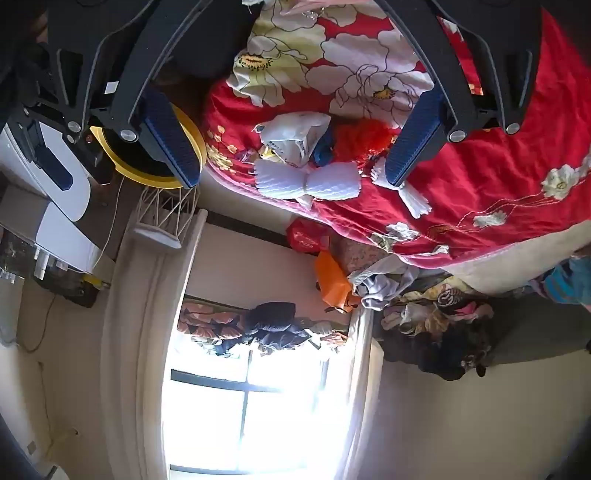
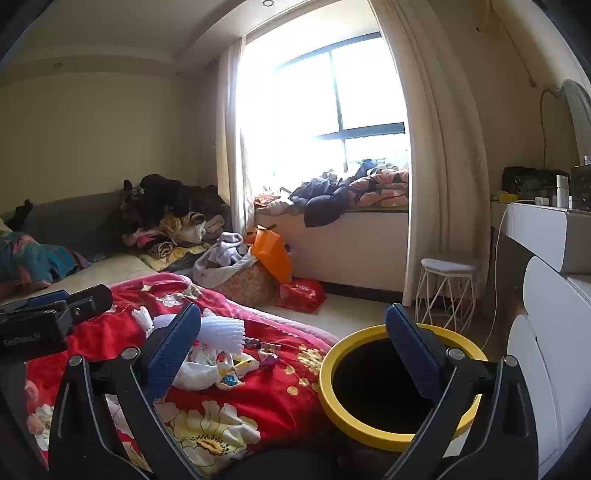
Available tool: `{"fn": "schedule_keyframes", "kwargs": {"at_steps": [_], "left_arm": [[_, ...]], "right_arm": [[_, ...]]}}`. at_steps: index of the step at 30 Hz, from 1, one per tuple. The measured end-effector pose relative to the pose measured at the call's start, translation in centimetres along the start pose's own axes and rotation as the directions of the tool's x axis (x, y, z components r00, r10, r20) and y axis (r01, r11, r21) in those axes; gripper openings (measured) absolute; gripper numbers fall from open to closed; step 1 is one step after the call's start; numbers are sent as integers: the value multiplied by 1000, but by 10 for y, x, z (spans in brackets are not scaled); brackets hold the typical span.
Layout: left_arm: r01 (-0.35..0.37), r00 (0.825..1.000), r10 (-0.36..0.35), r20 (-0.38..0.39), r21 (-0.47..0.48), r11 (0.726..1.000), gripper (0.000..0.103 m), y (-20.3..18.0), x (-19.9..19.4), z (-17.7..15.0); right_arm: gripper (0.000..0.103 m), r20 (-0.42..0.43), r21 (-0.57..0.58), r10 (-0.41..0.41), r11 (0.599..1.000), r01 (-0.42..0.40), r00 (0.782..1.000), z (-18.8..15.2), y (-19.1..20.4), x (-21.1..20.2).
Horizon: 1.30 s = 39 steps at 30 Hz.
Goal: Collect trash
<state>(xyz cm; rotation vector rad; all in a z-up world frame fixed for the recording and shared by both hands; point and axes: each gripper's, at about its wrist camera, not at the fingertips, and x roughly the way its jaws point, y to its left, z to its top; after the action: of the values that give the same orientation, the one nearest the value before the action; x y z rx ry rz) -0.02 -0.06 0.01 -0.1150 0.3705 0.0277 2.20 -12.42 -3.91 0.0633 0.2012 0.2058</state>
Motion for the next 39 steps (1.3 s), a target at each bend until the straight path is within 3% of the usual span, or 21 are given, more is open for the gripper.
{"fn": "schedule_keyframes", "kwargs": {"at_steps": [39], "left_arm": [[11, 1000, -10, 16, -11, 1000, 93, -3, -4, 5]], "right_arm": [[97, -1, 3, -11, 1000, 11, 1000, -6, -1, 0]]}}
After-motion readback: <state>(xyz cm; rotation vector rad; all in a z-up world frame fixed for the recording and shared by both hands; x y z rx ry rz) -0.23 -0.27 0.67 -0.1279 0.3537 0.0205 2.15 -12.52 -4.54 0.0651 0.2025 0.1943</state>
